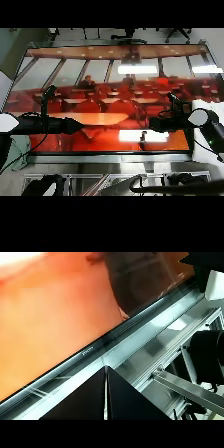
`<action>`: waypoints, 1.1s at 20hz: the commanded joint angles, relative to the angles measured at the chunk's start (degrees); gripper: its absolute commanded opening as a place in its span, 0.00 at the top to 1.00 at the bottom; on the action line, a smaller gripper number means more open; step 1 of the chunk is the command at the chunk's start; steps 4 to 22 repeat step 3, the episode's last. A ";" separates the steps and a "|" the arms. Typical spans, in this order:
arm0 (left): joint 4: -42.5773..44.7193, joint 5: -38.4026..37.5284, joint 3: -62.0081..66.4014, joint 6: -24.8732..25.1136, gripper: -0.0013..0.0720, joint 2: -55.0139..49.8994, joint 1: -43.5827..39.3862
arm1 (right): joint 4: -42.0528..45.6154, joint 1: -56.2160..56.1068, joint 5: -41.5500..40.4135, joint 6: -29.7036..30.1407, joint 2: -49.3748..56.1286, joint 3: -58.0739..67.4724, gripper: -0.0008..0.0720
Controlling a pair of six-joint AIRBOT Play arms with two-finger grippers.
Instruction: Fold the shirts.
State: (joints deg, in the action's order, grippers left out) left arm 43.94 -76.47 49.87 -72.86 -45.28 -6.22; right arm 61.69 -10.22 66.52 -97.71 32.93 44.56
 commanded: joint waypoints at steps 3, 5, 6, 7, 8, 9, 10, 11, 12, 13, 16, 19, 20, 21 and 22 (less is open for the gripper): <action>-0.04 0.13 -0.44 -0.04 0.96 1.81 -0.04 | -0.42 -0.11 0.11 -0.02 -0.04 -0.04 0.96; -0.04 0.13 -0.44 -0.04 0.96 1.81 -0.04 | -0.42 -0.11 0.11 -0.02 -0.04 -0.04 0.96; -0.04 0.13 -0.44 -0.04 0.96 1.81 -0.04 | -0.42 -0.11 0.11 -0.02 -0.04 -0.04 0.96; -0.04 0.13 -0.44 -0.04 0.96 1.81 -0.04 | -0.42 -0.11 0.11 -0.02 -0.04 -0.04 0.96; -0.04 0.13 -0.44 -0.04 0.96 1.81 -0.04 | -0.42 -0.11 0.11 -0.02 -0.04 -0.04 0.96; -0.04 0.13 -0.44 -0.04 0.96 1.81 -0.04 | -0.42 -0.11 0.11 -0.02 -0.04 -0.04 0.96; -0.04 0.13 -0.44 -0.04 0.96 1.81 -0.04 | -0.42 -0.11 0.11 -0.02 -0.04 -0.04 0.96; -0.04 0.13 -0.44 -0.04 0.96 1.81 -0.04 | -0.42 -0.11 0.11 -0.02 -0.04 -0.04 0.96; -0.04 0.13 -0.44 -0.04 0.96 1.81 -0.04 | -0.42 -0.11 0.11 -0.02 -0.04 -0.04 0.96; -0.04 0.13 -0.44 -0.04 0.96 1.81 -0.04 | -0.42 -0.11 0.11 -0.02 -0.04 -0.04 0.96; -0.04 0.13 -0.44 -0.04 0.96 1.81 -0.04 | -0.42 -0.11 0.11 -0.02 -0.04 -0.04 0.96; -0.04 0.13 -0.44 -0.04 0.96 1.81 -0.04 | -0.42 -0.11 0.11 -0.02 -0.04 -0.04 0.96; -0.04 0.13 -0.44 -0.04 0.96 1.81 -0.04 | -0.42 -0.11 0.11 -0.02 -0.04 -0.04 0.96; -0.04 0.13 -0.44 -0.04 0.96 1.81 -0.04 | -0.42 -0.11 0.11 -0.02 -0.04 -0.04 0.96; -0.04 0.13 -0.44 -0.04 0.96 1.81 -0.04 | -0.42 -0.11 0.11 -0.02 -0.04 -0.04 0.96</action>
